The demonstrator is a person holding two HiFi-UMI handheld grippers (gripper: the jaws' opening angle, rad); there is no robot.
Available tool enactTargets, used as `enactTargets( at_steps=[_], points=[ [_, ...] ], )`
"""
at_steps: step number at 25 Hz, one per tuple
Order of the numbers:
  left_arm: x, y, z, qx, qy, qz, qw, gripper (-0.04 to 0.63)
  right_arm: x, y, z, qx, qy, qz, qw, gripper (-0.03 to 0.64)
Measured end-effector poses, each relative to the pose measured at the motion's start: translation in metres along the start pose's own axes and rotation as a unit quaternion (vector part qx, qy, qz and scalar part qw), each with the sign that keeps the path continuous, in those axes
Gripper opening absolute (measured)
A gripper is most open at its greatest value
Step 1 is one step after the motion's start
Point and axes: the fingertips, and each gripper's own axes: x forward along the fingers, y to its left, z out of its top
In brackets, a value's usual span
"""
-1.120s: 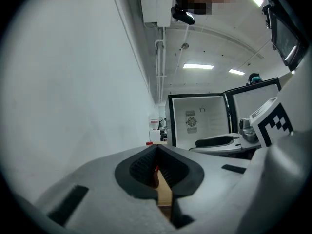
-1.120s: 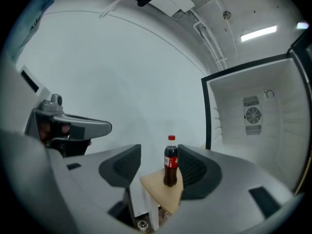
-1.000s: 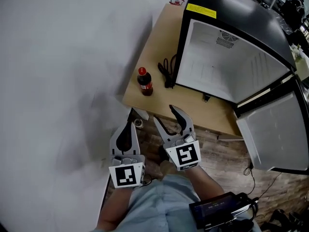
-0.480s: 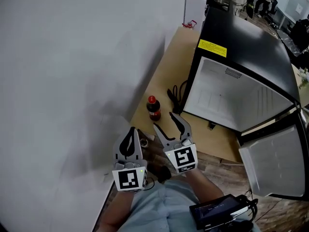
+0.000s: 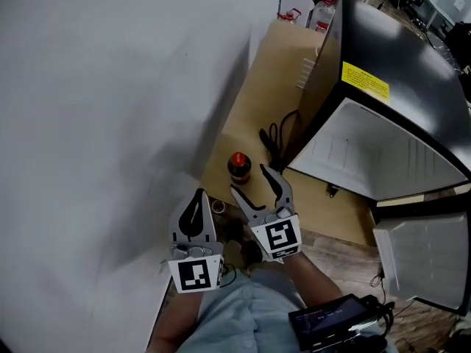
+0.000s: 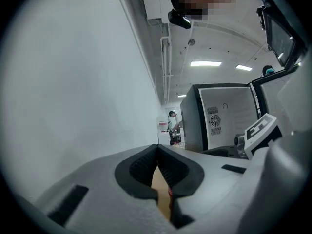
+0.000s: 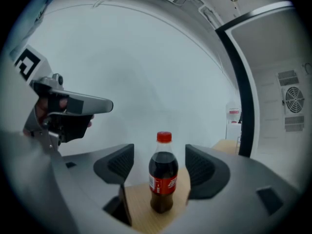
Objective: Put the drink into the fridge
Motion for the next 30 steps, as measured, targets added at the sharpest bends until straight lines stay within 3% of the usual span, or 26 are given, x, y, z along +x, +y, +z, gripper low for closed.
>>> enactTargets(
  at_steps=[12, 30],
  points=[
    [0.05, 0.028, -0.057, -0.021, 0.061, -0.026, 0.9975, 0.009, 0.06, -0.008, -0.058, 0.007, 0.038, -0.025, 0.999, 0.353],
    [0.067, 0.039, -0.07, -0.02, 0.072, -0.063, 0.9952, 0.009, 0.076, -0.008, -0.079, 0.014, 0.052, -0.04, 0.998, 0.31]
  ],
)
